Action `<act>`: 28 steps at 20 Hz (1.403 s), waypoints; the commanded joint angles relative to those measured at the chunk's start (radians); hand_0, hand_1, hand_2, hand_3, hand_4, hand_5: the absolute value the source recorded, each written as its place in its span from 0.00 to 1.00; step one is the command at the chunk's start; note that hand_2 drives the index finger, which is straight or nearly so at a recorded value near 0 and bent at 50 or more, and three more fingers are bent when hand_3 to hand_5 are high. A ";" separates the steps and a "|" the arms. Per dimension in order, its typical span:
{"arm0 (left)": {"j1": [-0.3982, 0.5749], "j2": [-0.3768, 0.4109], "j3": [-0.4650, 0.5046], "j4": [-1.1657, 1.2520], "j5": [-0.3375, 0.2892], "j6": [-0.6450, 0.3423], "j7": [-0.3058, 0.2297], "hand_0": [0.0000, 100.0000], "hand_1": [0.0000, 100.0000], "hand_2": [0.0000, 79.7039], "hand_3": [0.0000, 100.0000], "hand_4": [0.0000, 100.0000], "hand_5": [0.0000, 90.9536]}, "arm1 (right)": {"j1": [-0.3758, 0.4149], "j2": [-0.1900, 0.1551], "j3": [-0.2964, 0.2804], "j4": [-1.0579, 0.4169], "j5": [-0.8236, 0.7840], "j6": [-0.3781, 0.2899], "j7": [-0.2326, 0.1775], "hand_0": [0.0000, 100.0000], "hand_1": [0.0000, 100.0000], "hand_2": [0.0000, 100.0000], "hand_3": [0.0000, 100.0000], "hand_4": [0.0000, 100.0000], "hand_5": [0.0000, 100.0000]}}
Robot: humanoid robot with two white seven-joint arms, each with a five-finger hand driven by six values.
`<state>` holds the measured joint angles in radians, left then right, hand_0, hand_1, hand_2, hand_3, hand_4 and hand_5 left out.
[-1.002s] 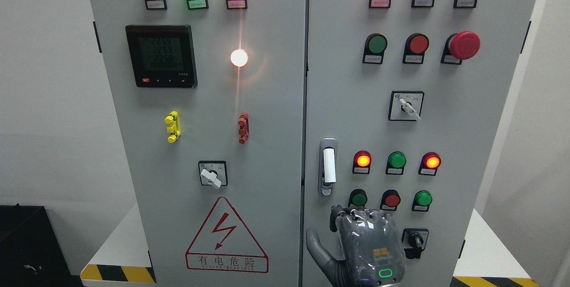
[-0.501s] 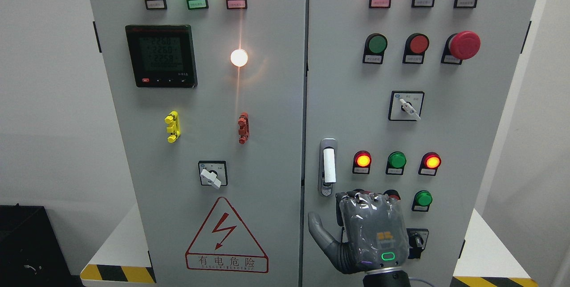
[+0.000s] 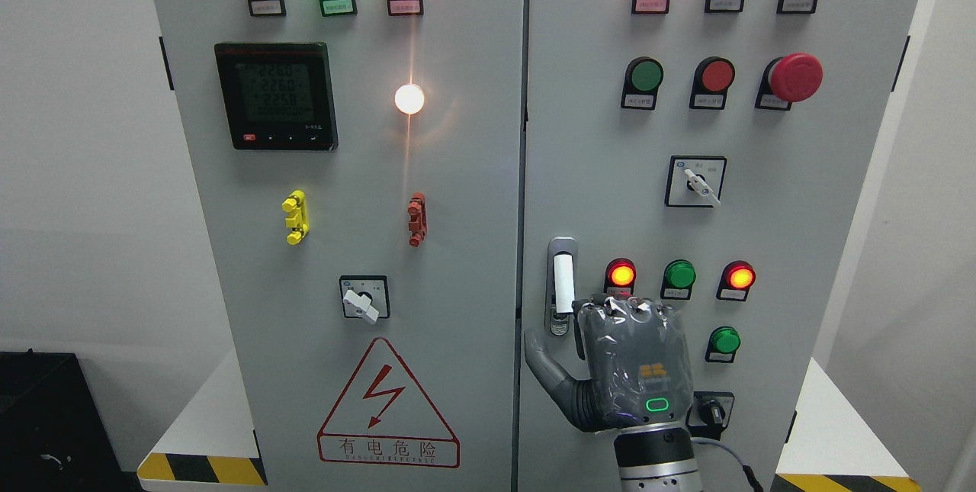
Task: Release door handle
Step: 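Lift the right hand up alongside the silver lever handle, then close the right hand fingers around the silver lever handle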
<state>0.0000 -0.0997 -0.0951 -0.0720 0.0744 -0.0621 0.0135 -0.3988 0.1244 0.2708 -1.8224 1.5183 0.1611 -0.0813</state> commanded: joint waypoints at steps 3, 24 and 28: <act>0.017 0.000 0.000 0.000 0.001 -0.001 0.000 0.12 0.56 0.00 0.00 0.00 0.00 | -0.046 0.001 -0.004 0.083 0.000 0.009 -0.002 0.31 0.31 1.00 1.00 1.00 1.00; 0.017 0.000 0.000 0.000 -0.001 -0.001 0.000 0.12 0.56 0.00 0.00 0.00 0.00 | -0.072 0.001 -0.019 0.086 0.002 0.026 -0.017 0.40 0.35 1.00 1.00 1.00 1.00; 0.017 0.000 0.000 0.000 -0.001 -0.001 0.000 0.12 0.56 0.00 0.00 0.00 0.00 | -0.069 0.001 -0.025 0.081 0.002 0.026 -0.018 0.41 0.36 1.00 1.00 1.00 1.00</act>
<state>0.0000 -0.0997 -0.0951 -0.0720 0.0742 -0.0621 0.0135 -0.4677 0.1257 0.2588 -1.7461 1.5200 0.1873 -0.0980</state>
